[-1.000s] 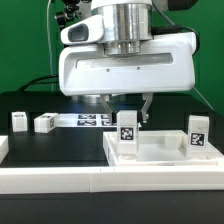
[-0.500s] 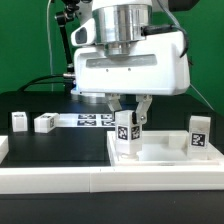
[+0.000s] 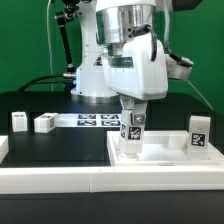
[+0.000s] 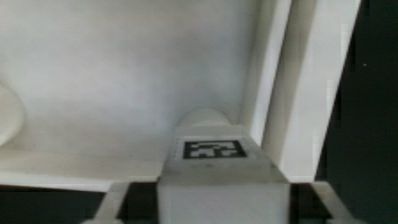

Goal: Assemble square table

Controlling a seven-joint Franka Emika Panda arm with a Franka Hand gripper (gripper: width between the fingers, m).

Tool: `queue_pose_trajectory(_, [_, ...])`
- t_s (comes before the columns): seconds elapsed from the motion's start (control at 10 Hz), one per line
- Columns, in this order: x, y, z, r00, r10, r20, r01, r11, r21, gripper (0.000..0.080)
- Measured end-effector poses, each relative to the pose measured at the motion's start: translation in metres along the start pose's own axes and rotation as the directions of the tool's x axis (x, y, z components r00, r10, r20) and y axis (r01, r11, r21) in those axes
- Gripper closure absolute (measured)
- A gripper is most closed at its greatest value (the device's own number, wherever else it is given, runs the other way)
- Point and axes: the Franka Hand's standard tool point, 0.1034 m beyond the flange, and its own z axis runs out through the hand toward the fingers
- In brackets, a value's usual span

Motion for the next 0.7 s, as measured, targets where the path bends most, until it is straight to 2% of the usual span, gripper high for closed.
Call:
queue_pose_trajectory(0.4, [-0.0014, -0.0008, 0.0002, 0.964, 0.265, 0.016, -0.265, 0.964, 0.005, 0.0509])
queue_pose_trajectory(0.7, [-0.0008, -0.0026, 0.0008, 0.933, 0.36, 0.024, -0.361, 0.932, 0.019, 0.0509])
